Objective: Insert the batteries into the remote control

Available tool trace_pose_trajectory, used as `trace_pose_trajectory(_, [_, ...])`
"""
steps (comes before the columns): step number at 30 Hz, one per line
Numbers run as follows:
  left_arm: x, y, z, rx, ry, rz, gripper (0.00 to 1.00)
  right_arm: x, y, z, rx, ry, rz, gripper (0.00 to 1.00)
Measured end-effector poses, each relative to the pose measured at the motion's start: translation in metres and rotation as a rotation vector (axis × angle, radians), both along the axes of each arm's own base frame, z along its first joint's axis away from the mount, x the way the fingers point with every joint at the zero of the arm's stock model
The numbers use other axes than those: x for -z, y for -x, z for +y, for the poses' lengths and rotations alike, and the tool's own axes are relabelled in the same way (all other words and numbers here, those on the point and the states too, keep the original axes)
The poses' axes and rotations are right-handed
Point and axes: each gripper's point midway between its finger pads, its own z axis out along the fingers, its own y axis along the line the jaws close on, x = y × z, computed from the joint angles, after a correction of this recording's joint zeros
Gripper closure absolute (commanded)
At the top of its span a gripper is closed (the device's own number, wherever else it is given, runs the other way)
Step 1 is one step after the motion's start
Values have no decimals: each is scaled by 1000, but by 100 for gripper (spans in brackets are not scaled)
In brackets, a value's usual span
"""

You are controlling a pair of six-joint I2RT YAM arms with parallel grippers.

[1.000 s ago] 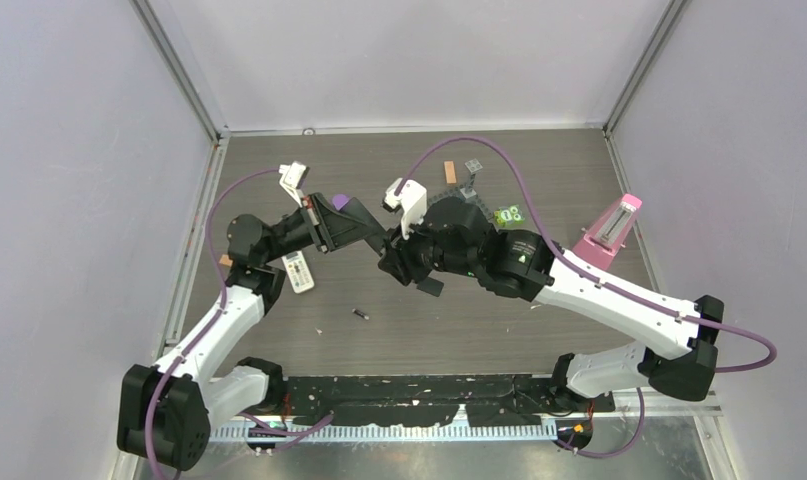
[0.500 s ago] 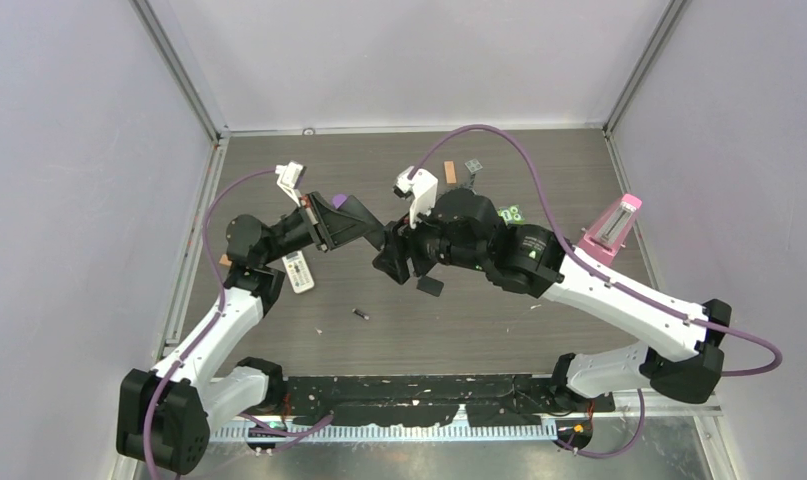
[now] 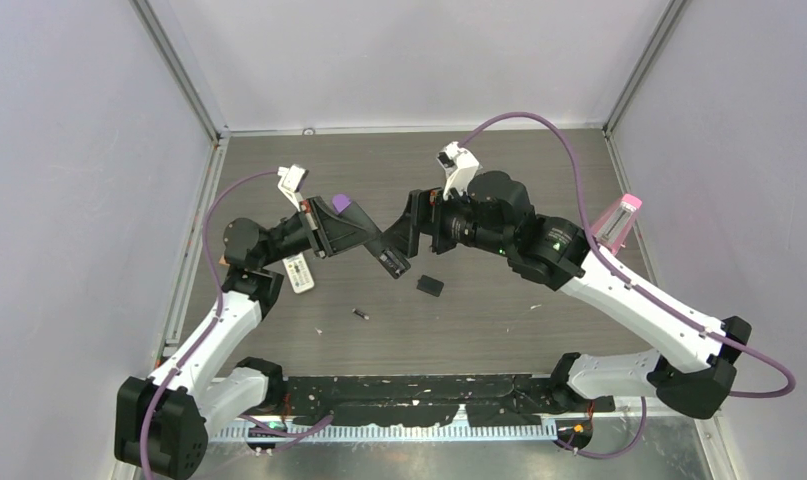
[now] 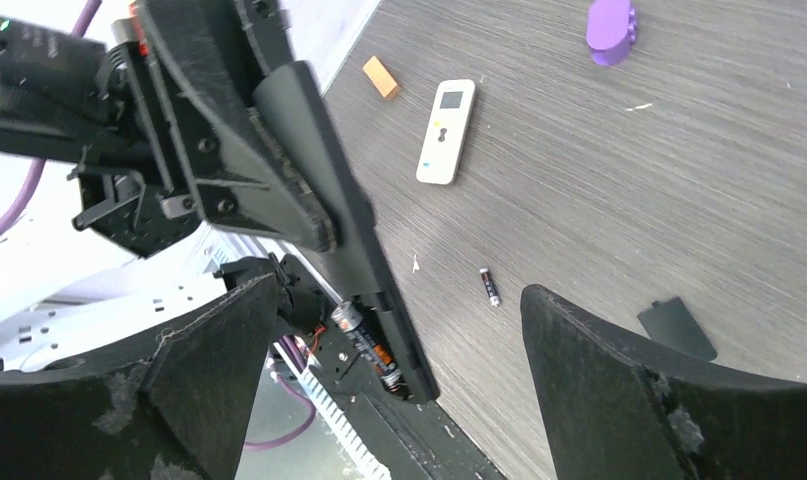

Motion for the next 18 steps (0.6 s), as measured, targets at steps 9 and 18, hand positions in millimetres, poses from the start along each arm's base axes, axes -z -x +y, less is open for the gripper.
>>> trace_pose_trajectory(9, [-3, 3, 1, -1, 2, -10, 100, 30, -1, 14, -29, 2, 144, 6])
trace_pose_trajectory(18, [-2, 4, 1, -5, -4, -14, 100, 41, 11, 24, -96, -23, 213, 25])
